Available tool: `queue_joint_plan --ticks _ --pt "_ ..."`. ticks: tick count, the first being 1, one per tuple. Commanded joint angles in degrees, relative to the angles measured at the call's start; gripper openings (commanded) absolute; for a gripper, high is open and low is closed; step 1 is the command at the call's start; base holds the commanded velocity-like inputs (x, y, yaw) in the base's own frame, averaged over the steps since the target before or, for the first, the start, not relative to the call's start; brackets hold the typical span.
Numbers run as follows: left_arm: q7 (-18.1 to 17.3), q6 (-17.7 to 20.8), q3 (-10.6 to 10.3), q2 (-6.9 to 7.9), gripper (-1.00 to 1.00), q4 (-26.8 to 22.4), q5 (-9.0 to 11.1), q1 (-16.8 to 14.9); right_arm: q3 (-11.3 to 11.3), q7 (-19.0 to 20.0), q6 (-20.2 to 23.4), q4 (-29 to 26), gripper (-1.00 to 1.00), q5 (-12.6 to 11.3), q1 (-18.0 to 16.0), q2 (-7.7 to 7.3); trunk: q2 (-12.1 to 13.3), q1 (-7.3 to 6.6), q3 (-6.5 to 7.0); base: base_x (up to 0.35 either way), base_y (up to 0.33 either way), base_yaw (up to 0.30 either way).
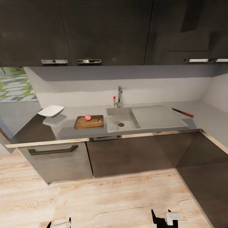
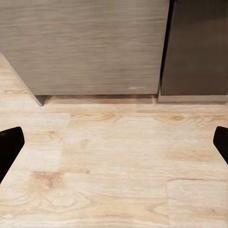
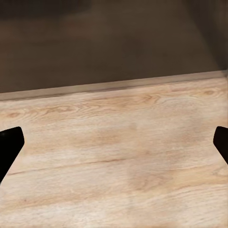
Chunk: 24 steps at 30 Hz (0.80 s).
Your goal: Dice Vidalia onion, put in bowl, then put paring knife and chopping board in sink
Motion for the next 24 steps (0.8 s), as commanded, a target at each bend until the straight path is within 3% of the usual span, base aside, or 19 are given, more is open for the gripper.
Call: queue_joint_plan --ticks 1,24 --pt "0.1 -0.3 -0.5 -0.03 1.0 0.2 0.4 -0.1 -0.5 0.2 -0.2 0.1 1.0 0.6 -0.1 0.01 -0.1 0.04 -0.02 0.0 0.0 0.0" --pt "0.1 -0.3 -0.5 -0.13 1.0 0.2 0.4 -0.1 -0.5 0.2 -0.1 0.1 1.0 0.6 -0.1 0.01 -0.1 0.04 2.04 0.0 0.0 0.0"
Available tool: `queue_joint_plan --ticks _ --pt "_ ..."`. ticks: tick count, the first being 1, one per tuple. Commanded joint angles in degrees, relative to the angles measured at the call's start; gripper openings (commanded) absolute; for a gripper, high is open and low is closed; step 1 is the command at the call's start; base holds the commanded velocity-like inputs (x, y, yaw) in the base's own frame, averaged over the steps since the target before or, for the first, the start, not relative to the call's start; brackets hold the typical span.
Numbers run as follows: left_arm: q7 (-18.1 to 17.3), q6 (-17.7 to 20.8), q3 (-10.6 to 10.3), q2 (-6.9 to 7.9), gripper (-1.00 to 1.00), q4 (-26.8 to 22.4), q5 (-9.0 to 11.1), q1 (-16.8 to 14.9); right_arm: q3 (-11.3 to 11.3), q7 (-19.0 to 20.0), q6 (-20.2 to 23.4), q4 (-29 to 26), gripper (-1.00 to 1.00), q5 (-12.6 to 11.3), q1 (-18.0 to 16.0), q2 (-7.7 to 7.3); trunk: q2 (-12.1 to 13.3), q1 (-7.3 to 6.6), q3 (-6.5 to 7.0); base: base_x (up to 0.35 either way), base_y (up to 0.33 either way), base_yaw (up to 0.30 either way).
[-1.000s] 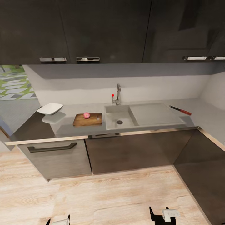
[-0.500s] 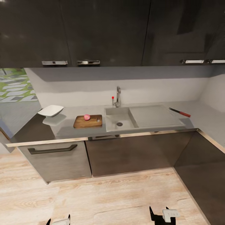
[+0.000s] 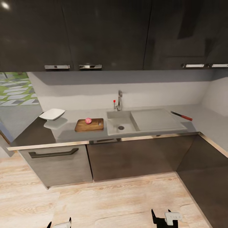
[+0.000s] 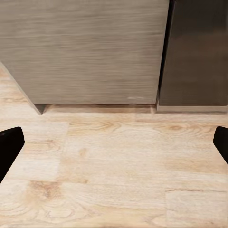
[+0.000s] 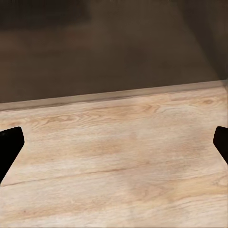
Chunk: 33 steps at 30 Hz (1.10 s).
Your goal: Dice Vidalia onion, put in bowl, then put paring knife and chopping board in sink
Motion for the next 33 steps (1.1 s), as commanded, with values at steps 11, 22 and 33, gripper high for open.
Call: queue_joint_plan --ticks 11,22,33 --pt "0.1 -0.3 -0.5 -0.02 1.0 0.2 0.4 -0.1 -0.5 0.2 -0.2 0.1 1.0 0.6 -0.1 0.01 -0.1 0.04 0.87 0.0 0.0 0.0" --pt "0.1 -0.3 -0.5 -0.02 1.0 0.2 0.4 -0.1 -0.5 0.2 -0.1 0.1 1.0 0.6 -0.1 0.01 -0.1 0.04 1.39 0.0 0.0 0.0" --pt "0.1 -0.3 -0.5 -0.05 1.0 0.2 0.4 -0.1 -0.5 0.1 -0.1 0.1 1.0 0.6 -0.1 0.01 -0.1 0.04 1.4 0.0 0.0 0.0"
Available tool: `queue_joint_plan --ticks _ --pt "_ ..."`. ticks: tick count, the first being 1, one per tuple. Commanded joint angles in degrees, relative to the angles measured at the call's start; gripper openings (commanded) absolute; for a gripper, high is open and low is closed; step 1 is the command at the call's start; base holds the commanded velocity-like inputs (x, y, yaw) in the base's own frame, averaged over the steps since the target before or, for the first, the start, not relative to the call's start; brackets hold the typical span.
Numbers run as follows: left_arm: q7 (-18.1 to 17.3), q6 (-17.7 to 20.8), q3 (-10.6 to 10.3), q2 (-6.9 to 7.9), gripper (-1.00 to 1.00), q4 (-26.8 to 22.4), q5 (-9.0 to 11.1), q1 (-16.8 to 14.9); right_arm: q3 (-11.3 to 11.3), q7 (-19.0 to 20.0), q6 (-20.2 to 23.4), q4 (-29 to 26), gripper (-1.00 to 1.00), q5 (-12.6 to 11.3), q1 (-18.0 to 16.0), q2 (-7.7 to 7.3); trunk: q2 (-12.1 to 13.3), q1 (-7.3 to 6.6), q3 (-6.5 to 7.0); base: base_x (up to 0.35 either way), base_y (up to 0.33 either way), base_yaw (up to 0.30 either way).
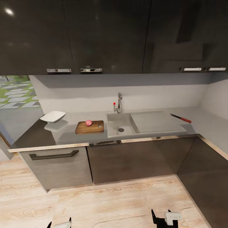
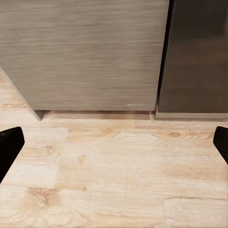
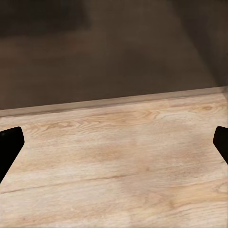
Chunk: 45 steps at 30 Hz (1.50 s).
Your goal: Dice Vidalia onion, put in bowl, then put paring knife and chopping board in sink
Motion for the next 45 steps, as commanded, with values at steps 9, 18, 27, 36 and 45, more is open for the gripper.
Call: queue_joint_plan --ticks 9,18,27,36,45 --pt "0.1 -0.3 -0.5 -0.08 1.0 0.2 0.4 -0.1 -0.5 0.2 -0.2 0.1 1.0 0.6 -0.1 0.01 -0.1 0.03 -0.12 0.0 0.0 0.0" --pt "0.1 0.1 -0.5 -0.07 1.0 0.2 0.4 -0.1 -0.8 -2.1 0.0 -0.5 1.0 0.4 -0.1 -0.06 -0.1 0.03 -0.12 0.0 0.0 0.0" --pt "-0.1 4.9 -0.5 -0.18 1.0 0.1 0.4 -0.1 -0.7 -23.5 20.1 -24.7 1.0 0.1 -0.1 0.78 -0.1 0.03 -0.12 0.0 0.0 0.0" --pt "-0.1 5.1 -0.5 -0.25 1.0 0.1 0.4 -0.1 -0.5 -25.0 40.3 -48.3 1.0 0.0 -0.1 1.33 -0.1 0.03 -0.12 0.0 0.0 0.0" --pt "-0.1 5.1 -0.5 -0.88 1.0 0.1 0.4 -0.1 -0.1 -25.1 58.0 -69.6 1.0 0.1 -0.1 1.84 -0.1 0.03 -0.12 0.0 0.0 0.0"
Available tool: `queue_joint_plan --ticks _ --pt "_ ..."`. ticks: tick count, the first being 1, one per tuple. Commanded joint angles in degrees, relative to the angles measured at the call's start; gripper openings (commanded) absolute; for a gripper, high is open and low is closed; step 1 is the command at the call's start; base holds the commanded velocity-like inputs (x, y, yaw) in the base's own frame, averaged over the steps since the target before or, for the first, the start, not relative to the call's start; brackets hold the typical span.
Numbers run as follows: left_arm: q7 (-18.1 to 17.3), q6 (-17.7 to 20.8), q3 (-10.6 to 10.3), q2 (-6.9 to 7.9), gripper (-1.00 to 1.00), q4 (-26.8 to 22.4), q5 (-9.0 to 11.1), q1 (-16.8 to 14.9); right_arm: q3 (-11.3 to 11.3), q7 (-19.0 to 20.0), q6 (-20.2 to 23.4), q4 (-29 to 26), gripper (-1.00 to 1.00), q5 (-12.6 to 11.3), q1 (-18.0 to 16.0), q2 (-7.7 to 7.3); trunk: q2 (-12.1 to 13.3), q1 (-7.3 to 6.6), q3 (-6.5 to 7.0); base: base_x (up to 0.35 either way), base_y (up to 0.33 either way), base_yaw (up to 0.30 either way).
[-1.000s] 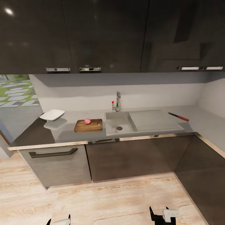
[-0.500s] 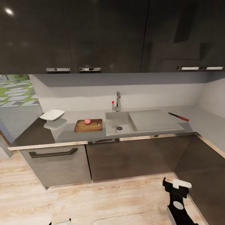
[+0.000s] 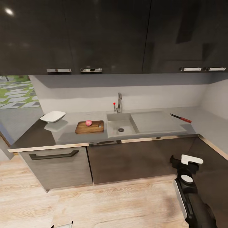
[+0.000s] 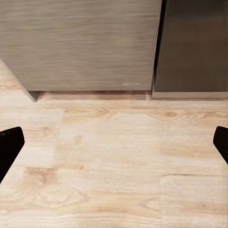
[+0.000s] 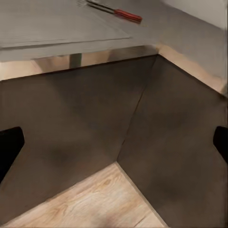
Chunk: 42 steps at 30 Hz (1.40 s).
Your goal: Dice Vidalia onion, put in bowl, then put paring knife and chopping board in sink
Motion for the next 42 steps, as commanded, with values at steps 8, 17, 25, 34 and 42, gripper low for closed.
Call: queue_joint_plan --ticks 8,17,25,34,42 --pt "0.1 -0.3 -0.5 -0.23 1.0 0.2 0.5 -0.1 1.4 -0.2 12.2 -8.9 1.0 0.7 -1.2 0.0 -0.1 0.04 -0.13 0.052 -0.112 0.0" --pt "0.2 -0.2 -0.5 -0.35 1.0 0.2 0.5 -0.1 3.0 -2.1 23.1 -10.0 1.0 0.4 -12.7 0.0 -0.1 0.04 -0.13 0.144 -0.268 0.0" --pt "0.2 0.6 -0.5 -0.5 1.0 0.2 0.5 -0.1 3.3 -2.2 32.8 -9.8 1.0 0.3 -22.6 0.71 -0.1 0.04 -0.13 0.16 -0.276 0.0" --pt "0.3 3.8 -0.5 -0.54 1.0 0.3 0.5 -0.1 8.2 -2.0 36.6 -8.9 1.0 0.4 -27.6 1.98 -0.1 0.04 -0.13 0.168 -0.273 0.0" --pt "0.1 14.7 -0.4 -0.27 1.0 0.4 0.5 -0.1 8.5 3.6 36.7 -8.8 1.0 0.3 -27.8 1.54 -0.1 0.04 -0.13 0.082 -0.107 0.0"
